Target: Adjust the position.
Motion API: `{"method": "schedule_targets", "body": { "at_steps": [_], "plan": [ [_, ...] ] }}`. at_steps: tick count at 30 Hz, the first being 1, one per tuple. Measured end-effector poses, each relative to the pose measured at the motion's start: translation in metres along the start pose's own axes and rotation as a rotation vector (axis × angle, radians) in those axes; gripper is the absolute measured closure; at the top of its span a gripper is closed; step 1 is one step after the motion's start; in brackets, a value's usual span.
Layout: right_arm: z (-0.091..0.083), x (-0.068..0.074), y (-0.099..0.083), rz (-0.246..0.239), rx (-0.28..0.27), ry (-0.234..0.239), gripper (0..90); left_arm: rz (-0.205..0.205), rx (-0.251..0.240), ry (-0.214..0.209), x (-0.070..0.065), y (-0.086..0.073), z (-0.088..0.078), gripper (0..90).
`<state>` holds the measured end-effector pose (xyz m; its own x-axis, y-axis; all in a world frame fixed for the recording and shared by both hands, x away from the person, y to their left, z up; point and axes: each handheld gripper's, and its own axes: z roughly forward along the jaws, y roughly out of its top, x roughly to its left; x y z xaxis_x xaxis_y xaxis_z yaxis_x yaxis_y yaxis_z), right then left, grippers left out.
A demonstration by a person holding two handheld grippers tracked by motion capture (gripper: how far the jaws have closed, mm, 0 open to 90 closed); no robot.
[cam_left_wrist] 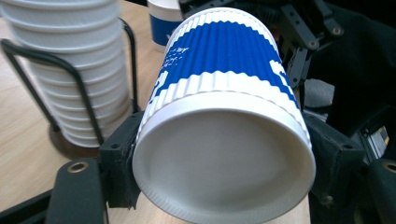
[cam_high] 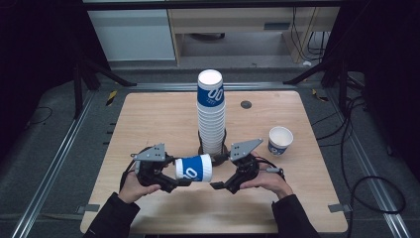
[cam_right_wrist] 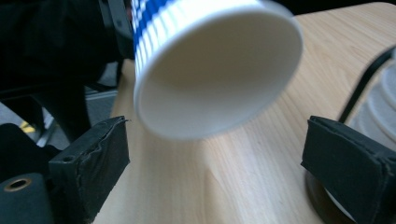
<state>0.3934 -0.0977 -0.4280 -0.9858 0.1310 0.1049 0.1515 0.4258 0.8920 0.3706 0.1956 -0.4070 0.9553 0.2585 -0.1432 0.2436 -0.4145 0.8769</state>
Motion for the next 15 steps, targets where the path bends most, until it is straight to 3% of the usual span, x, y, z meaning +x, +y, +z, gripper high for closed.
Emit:
{"method": "schedule_targets", "body": {
  "at_steps": [4, 15],
  "plan": [
    [0.004, 0.004, 0.001, -0.001, -0.02, 0.05, 7.5, 0.01, 0.014, -0.021, -0.004, 0.0, 0.006, 25.1],
    [0.014, 0.008, -0.001, -0.015, 0.011, 0.093, 7.6, 0.029, 0.038, -0.084, -0.009, 0.0, 0.015, 25.2]
  ]
}}
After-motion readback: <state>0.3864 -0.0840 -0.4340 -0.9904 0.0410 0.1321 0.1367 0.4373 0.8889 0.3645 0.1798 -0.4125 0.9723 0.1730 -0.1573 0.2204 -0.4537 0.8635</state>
